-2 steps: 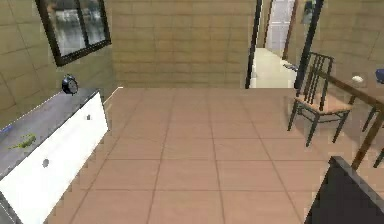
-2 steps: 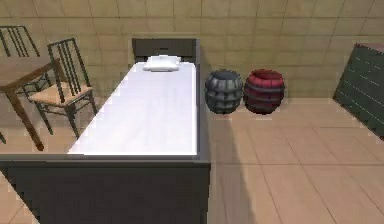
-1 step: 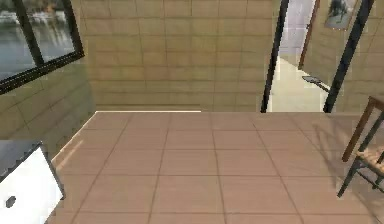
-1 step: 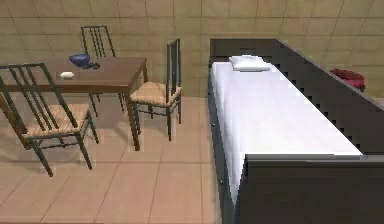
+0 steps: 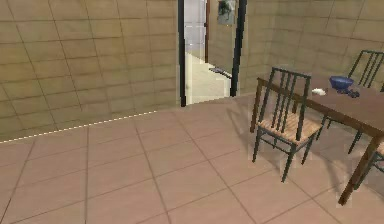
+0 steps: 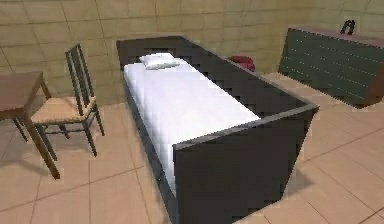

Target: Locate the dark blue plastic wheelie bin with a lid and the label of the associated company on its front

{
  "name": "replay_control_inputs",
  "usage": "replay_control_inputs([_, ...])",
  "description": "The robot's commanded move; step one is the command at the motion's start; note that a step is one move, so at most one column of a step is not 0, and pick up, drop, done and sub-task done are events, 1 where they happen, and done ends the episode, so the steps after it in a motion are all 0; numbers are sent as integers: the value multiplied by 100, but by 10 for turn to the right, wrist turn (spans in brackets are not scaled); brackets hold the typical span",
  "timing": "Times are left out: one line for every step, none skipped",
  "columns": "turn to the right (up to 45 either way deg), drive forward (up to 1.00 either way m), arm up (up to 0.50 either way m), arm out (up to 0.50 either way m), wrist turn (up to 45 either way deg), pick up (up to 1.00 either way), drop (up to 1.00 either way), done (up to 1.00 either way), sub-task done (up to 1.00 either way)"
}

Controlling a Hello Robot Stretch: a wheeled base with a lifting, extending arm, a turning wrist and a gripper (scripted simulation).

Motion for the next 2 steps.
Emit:
replay_control_inputs([0,100,0,0,0,0,0,0,0])
replay_control_inputs([30,0,0,0,0,0,0,0,0])
